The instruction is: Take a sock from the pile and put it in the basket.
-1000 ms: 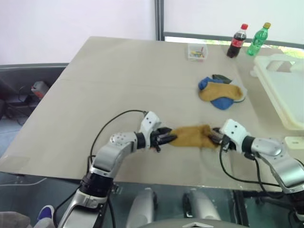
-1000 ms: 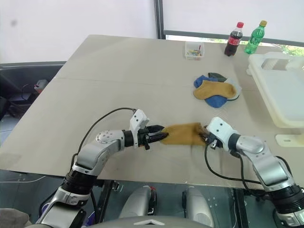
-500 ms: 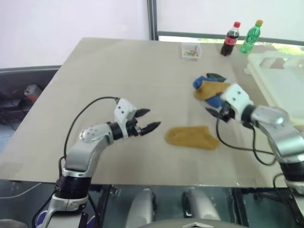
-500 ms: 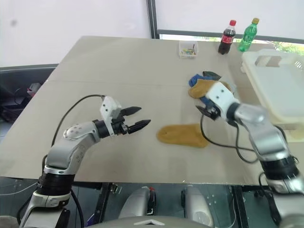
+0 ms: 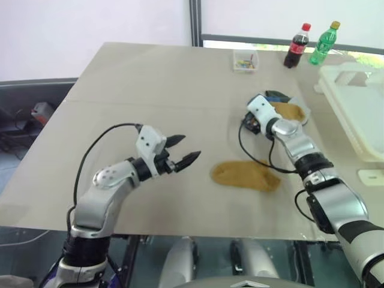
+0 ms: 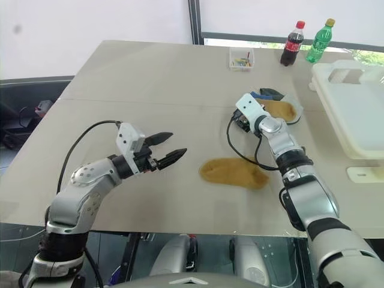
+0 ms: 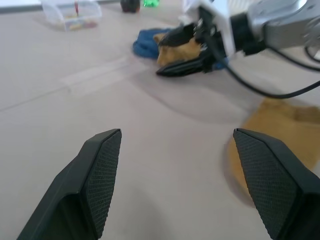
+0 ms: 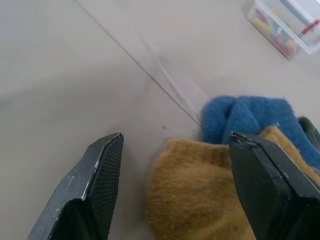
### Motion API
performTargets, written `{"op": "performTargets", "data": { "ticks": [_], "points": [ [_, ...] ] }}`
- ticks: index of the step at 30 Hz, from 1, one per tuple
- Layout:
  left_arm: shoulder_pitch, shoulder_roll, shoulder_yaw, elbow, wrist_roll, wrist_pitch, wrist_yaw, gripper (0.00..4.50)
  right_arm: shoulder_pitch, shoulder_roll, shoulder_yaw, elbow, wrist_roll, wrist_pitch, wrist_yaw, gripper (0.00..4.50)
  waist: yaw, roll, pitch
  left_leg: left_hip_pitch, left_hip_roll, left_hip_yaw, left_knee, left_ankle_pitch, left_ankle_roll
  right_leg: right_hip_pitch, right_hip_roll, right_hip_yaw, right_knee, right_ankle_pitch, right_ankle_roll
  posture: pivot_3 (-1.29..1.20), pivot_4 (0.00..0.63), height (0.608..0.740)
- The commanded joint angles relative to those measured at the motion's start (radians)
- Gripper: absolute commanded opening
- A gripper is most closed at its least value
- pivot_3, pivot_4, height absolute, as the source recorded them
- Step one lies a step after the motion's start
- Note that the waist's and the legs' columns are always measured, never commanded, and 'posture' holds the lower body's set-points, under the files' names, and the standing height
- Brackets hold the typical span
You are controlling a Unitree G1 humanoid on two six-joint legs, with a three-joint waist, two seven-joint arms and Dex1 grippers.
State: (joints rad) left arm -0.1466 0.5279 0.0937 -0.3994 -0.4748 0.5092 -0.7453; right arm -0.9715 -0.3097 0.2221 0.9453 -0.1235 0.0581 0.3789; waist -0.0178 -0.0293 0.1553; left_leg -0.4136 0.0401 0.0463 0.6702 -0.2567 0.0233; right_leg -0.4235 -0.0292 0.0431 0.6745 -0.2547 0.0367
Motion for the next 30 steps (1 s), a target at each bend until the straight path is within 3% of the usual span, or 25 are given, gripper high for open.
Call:
{"op": "performTargets", "data": {
  "ticks": [1, 5, 7, 9, 12, 14, 15, 19, 26, 30],
  "points": [
    [0.003, 0.01, 0.035, -0.06, -0.035, -0.007, 0.004, 3.82, -0.011, -0.01, -0.017, 0.002, -0.019, -0.004, -0.01, 3.44, 0.003, 0.0, 0.0, 0.0, -0.001, -0.001, 0.0, -0.001, 0.001, 0.0, 0.0, -0.001, 0.002, 0.0, 0.0, 0.0, 0.15, 0.74],
    [-0.005, 0.001, 0.027, -0.071, -0.056, -0.004, 0.01, 3.82, 0.021, -0.001, -0.018, -0.06, -0.018, 0.034, 0.014, 3.44, 0.0, 0.0, 0.0, 0.001, -0.002, -0.001, 0.002, -0.001, 0.002, 0.001, 0.002, -0.001, 0.004, 0.0, 0.0, 0.0, 0.15, 0.74],
    [-0.006, 0.006, 0.028, -0.079, -0.072, -0.001, 0.003, 4.33, 0.035, 0.001, -0.023, -0.082, -0.017, 0.057, 0.017, 3.49, -0.002, 0.0, 0.0, 0.001, -0.002, -0.001, 0.002, -0.001, 0.002, 0.001, 0.003, -0.001, 0.004, 0.0, 0.0, 0.0, 0.15, 0.74],
    [-0.01, 0.01, 0.029, -0.08, -0.072, -0.007, 0.005, 4.46, 0.045, 0.003, -0.029, -0.091, -0.015, 0.074, 0.013, 3.49, -0.002, 0.0, 0.0, 0.001, -0.001, -0.001, 0.002, -0.001, 0.002, 0.001, 0.003, -0.001, 0.003, 0.0, 0.0, 0.0, 0.15, 0.74],
    [-0.003, 0.021, 0.024, -0.071, -0.045, -0.032, 0.006, 4.5, 0.055, 0.009, -0.042, -0.093, -0.009, 0.09, 0.009, 2.8, -0.002, 0.0, 0.0, 0.001, -0.001, -0.001, 0.002, -0.001, 0.002, 0.001, 0.003, -0.001, 0.003, 0.0, 0.0, 0.0, 0.15, 0.74],
    [0.007, 0.016, 0.021, -0.071, -0.049, -0.029, 0.014, 4.5, 0.059, 0.012, -0.048, -0.091, -0.01, 0.092, 0.01, 1.98, -0.002, 0.0, 0.0, 0.001, -0.001, -0.001, 0.002, -0.001, 0.002, 0.001, 0.003, -0.001, 0.003, 0.0, 0.0, 0.0, 0.15, 0.74],
    [0.014, -0.001, 0.03, -0.069, -0.073, -0.034, 0.01, 4.5, 0.061, 0.013, -0.05, -0.09, -0.009, 0.094, 0.011, 1.77, -0.001, 0.0, 0.0, 0.001, -0.001, -0.001, 0.002, -0.001, 0.002, 0.001, 0.003, -0.001, 0.003, 0.0, 0.0, 0.0, 0.15, 0.74],
    [0.027, -0.008, 0.033, -0.063, -0.115, -0.025, -0.011, 4.5, 0.07, 0.015, -0.055, -0.105, -0.007, 0.103, 0.019, 0.02, 0.0, 0.001, 0.0, 0.001, -0.001, -0.001, 0.002, -0.001, 0.002, 0.001, 0.003, -0.001, 0.003, 0.0, 0.0, 0.0, 0.15, 0.74],
    [0.033, -0.006, 0.055, -0.02, -0.112, -0.053, -0.015, 4.5, 0.154, 0.065, -0.065, -0.372, 0.063, 0.24, 0.103, 0.02, -0.006, 0.001, 0.0, 0.001, -0.001, -0.002, 0.002, -0.001, 0.002, 0.001, 0.004, -0.001, 0.003, 0.0, 0.0, 0.0, 0.15, 0.74],
    [0.032, -0.007, 0.079, 0.026, -0.108, -0.07, -0.009, 4.5, 0.222, 0.137, -0.071, -0.635, 0.197, 0.45, 0.206, 0.02, -0.023, 0.001, 0.0, 0.001, 0.0, -0.002, 0.001, -0.001, 0.002, 0.001, 0.004, -0.001, 0.003, 0.0, 0.0, 0.0, 0.15, 0.74]
  ]
}}
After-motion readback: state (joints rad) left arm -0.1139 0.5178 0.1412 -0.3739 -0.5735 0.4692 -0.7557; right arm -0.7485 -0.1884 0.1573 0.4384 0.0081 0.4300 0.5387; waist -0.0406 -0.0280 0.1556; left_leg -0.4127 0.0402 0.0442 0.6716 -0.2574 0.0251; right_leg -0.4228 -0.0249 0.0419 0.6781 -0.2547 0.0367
